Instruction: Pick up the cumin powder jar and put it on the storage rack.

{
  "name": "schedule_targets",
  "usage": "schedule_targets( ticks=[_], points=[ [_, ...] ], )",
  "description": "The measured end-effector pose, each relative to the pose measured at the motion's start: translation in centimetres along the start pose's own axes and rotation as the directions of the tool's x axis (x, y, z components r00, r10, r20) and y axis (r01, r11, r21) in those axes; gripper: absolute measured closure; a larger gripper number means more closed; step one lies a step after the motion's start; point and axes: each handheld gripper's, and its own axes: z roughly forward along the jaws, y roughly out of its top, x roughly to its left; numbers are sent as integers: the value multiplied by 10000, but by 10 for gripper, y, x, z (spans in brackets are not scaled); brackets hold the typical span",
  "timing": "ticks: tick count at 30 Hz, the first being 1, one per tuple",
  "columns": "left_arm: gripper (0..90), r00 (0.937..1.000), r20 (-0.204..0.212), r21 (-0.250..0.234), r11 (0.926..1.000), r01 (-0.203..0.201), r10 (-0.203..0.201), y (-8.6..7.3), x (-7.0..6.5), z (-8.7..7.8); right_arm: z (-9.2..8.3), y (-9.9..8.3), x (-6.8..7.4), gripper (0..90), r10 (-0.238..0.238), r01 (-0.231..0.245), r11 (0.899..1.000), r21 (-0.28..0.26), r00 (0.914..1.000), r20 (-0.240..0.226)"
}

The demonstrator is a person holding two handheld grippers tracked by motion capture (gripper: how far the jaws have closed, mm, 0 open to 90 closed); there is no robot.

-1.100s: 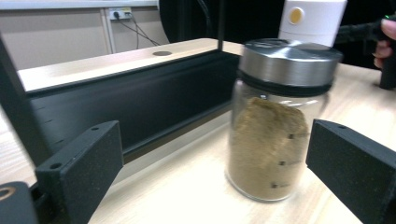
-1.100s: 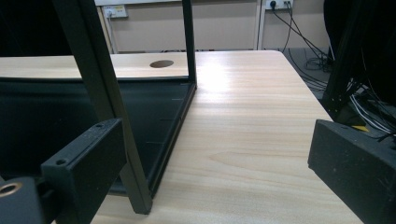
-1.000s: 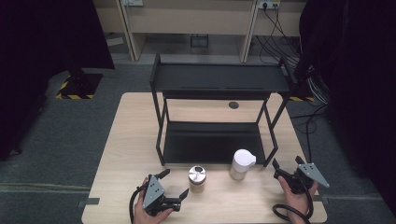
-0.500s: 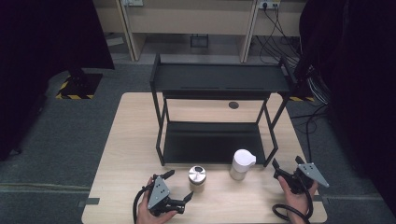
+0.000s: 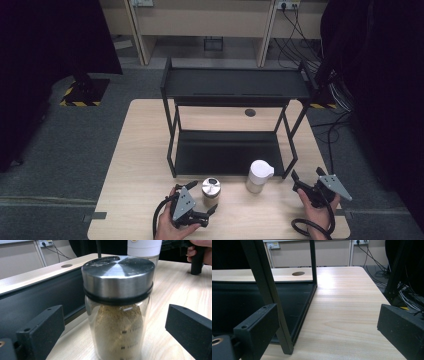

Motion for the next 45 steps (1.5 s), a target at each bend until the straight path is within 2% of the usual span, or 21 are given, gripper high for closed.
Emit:
schedule_targets(
  ticks=[13,17,28,30,42,45],
  points=[
    [40,10000,78,25,10000,2,-2,4,0,12,0,0,0,45,-14,14,10000,12,10000,-19],
    [57,9995,252,-13,9998,182,-182,5,1,18,0,0,0,45,-1,1,10000,-2,10000,-29],
    [227,9997,236,36,10000,65,-66,7,0,20,0,0,-1,45,1,-1,10000,-10,10000,-68],
    [305,9990,397,-49,9998,185,-183,5,5,20,0,0,-1,45,6,-6,10000,-12,10000,-71],
    [309,9994,332,11,10000,35,-35,8,0,19,0,0,-1,45,45,-46,10000,-9,10000,-79],
    [309,9986,469,-83,9997,232,-228,9,0,17,-1,0,-1,45,38,-38,10000,-17,10000,-81]
  ],
)
